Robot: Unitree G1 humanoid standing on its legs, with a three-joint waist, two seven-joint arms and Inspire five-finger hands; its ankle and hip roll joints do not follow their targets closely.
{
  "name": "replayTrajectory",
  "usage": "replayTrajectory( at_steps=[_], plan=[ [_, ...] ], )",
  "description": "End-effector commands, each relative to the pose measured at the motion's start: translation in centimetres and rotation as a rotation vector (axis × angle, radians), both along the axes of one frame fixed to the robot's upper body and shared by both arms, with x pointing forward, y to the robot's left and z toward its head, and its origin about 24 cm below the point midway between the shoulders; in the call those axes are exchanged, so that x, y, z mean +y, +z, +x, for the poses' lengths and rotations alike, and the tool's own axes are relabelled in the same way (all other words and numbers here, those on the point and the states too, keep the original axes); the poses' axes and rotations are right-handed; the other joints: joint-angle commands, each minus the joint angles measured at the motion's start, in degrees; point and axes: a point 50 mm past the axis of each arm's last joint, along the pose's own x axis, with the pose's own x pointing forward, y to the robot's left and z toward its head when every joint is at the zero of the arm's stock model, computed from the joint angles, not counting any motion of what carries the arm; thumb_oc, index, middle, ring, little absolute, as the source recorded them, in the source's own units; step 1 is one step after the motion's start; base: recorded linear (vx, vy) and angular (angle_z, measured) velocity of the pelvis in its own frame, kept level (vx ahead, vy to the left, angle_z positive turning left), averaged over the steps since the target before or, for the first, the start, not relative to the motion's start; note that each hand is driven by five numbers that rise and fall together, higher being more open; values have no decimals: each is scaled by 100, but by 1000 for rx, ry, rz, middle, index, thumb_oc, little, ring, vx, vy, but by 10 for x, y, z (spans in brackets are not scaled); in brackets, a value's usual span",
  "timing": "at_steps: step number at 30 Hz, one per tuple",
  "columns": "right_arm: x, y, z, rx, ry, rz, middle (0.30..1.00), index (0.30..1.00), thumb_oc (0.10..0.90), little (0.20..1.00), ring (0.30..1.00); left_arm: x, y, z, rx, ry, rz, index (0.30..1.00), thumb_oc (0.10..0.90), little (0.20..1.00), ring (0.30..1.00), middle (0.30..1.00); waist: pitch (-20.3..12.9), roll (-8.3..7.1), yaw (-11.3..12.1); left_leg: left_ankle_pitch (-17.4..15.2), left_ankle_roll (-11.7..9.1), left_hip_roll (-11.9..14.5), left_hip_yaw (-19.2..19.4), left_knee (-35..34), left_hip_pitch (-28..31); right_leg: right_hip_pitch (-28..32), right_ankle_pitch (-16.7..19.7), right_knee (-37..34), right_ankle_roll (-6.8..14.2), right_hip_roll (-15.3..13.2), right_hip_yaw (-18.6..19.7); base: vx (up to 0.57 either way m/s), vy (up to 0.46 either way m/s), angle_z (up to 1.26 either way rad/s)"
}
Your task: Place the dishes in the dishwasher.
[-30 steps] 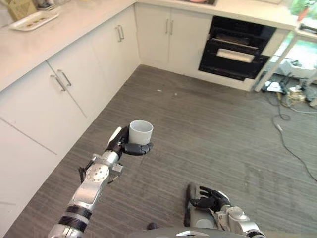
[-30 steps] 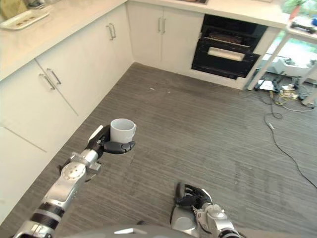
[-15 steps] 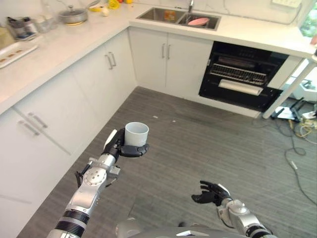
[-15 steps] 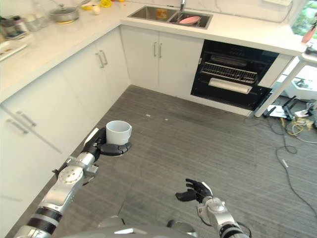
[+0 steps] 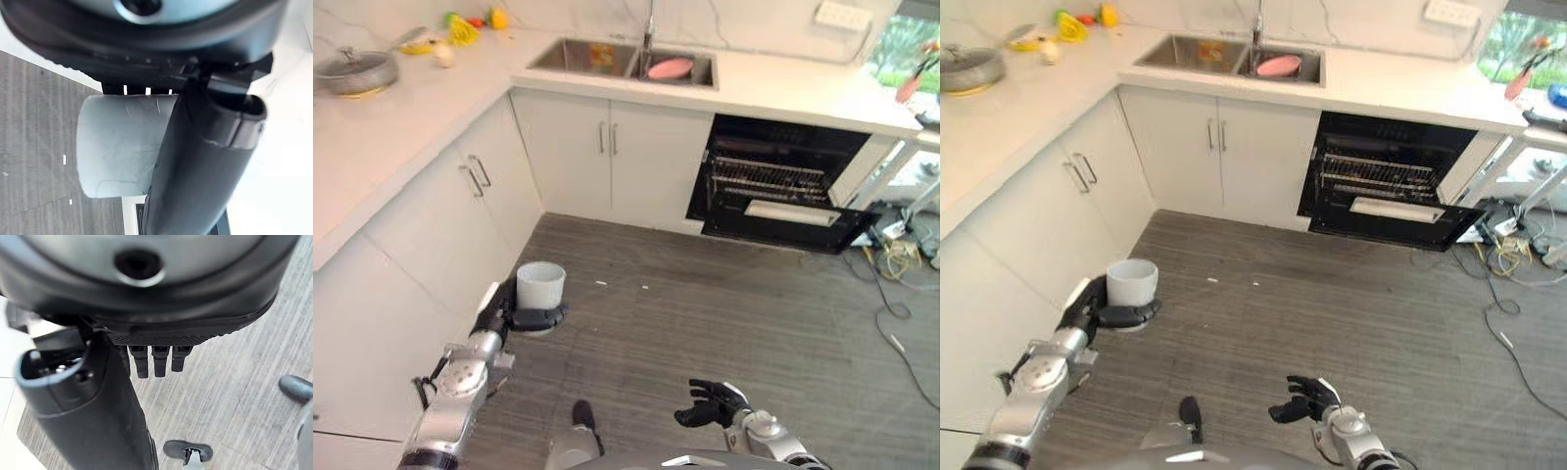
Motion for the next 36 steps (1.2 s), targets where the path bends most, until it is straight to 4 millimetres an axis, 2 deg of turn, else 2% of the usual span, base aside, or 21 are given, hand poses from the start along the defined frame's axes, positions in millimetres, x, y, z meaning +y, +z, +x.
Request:
replayTrajectory(
  at_steps=[1,2,3,5,7,8,9,11,13,15,17,19,21,22,23,28,30,32,33,34,36],
  plan=[
    [-15,16,28,-135,-42,-11,900,900,800,900,900,-29,56,24,-281,-185,65,300,400,300,300,300,-151,147,-31,92,-265,92,-239,-339,-10,-897,187,2093,353,144,288,283,265,30],
    [-14,16,28,-135,-42,-11,900,900,800,900,900,-29,56,24,-281,-185,65,300,400,300,300,300,-156,144,-26,90,-264,91,-233,-337,-15,-908,183,2101,354,140,294,339,401,63],
    [-12,22,37,-182,-29,-5,900,900,800,900,900,-32,66,31,-318,-216,91,300,400,300,300,300,-8,336,-221,-189,-11,-2,-283,-382,346,-1662,677,3499,467,97,424,331,392,57],
    [-9,28,46,-217,-13,-7,900,900,800,900,900,-33,69,34,-327,-216,100,300,400,300,300,300,52,491,-368,-353,114,-71,-188,-644,795,-2279,616,4063,498,-96,59,437,404,1],
    [-9,32,49,-247,-18,-4,900,900,800,900,900,-37,69,36,-337,-220,75,300,400,300,300,300,95,480,-538,-547,68,-228,-238,-701,1140,-2544,148,3252,348,-35,-284,389,164,-36],
    [-9,32,50,-247,-18,-4,900,900,800,900,900,-37,69,36,-337,-220,75,300,400,300,300,300,101,482,-543,-547,68,-227,-242,-701,1145,-2535,149,3247,348,-34,-289,516,28,-1],
    [-13,38,55,-284,-25,-8,900,900,800,900,900,-40,71,36,-349,-235,59,300,400,300,300,300,74,397,-603,-757,-58,-323,-189,-688,1424,-2564,-47,1497,200,62,-793,518,-14,24],
    [-14,40,57,-291,-2,-19,900,900,800,900,900,-38,75,37,-362,-232,58,300,400,300,300,300,2,317,-495,-964,-234,-301,79,-718,1661,-2583,-144,354,214,-133,-1753,493,-38,15],
    [-11,39,57,-288,18,-22,900,900,800,900,900,-38,78,40,-370,-239,68,300,400,300,300,300,-68,244,-472,-1178,-333,-286,278,-605,1834,-2493,61,-413,131,-48,-2387,366,-84,-45],
    [-12,35,49,-268,25,-24,900,900,800,900,900,-43,73,41,-356,-256,59,300,400,300,300,300,-166,126,-497,-1538,-384,-336,216,-31,1904,-2252,75,-537,-21,63,-2262,479,-83,-72],
    [-18,31,40,-236,10,-34,900,900,800,900,900,-47,68,39,-341,-257,34,300,400,300,300,300,-276,177,-544,-1485,-600,-110,103,781,1855,-2050,-64,-535,-250,285,-2059,510,-119,-18],
    [-23,30,36,-225,-3,-44,900,900,800,900,900,-48,67,38,-336,-265,25,300,400,300,300,300,-325,186,-535,-1030,-882,257,114,1908,1626,-1732,-267,-660,-475,534,-1995,434,-209,9],
    [-28,33,37,-239,1,-52,900,900,800,900,900,-45,66,37,-327,-260,15,300,400,300,300,300,-224,195,-433,-407,-1350,734,-99,3607,967,-1356,-516,-884,-832,916,-1818,308,-257,-7],
    [-28,33,37,-239,1,-52,900,900,800,900,900,-45,66,37,-327,-260,15,300,400,300,300,300,-227,210,-438,-423,-1359,757,-114,3643,945,-1356,-517,-893,-841,938,-1823,303,-173,-82],
    [-34,35,39,-243,0,-77,900,900,800,900,900,-42,64,36,-324,-237,20,300,400,300,300,300,-106,133,-348,-339,-1371,854,-236,4347,519,-1080,-645,-1021,-928,981,-1681,278,-44,-88],
    [-33,39,44,-274,0,-75,900,900,800,900,900,-44,62,35,-327,-227,-12,300,400,300,300,300,-49,183,-252,-806,-1042,831,-235,3006,433,-984,-713,-1030,-716,903,-1346,244,111,-86],
    [-34,43,49,-300,25,-81,900,900,800,900,900,-46,63,34,-339,-229,-24,300,400,300,300,300,-21,135,-159,-972,-923,776,-444,1754,96,-887,-760,-1030,-571,764,-1094,272,217,-63],
    [-34,42,48,-295,30,-87,900,900,800,900,900,-46,62,34,-347,-212,-28,300,400,300,300,300,42,173,-79,-380,-983,762,-714,815,84,-820,-689,-1030,-500,726,-1020,174,193,-74],
    [-34,42,48,-295,30,-87,900,900,800,900,900,-46,62,34,-347,-212,-28,300,400,300,300,300,46,170,-77,-371,-983,758,-710,799,96,-816,-690,-1030,-500,722,-1019,207,263,-65],
    [-34,41,48,-288,38,-96,900,900,800,900,900,-48,61,35,-345,-209,-37,300,400,300,300,300,99,280,-61,46,-1098,919,-1036,217,113,-702,-744,-1030,-456,731,-825,251,236,-54],
    [-34,41,48,-285,42,-101,900,900,800,900,900,-48,61,35,-350,-210,-36,300,400,300,300,300,112,326,-75,191,-1148,999,-1156,-2,77,-673,-756,-1030,-421,730,-720,217,244,-77]
  ],
)
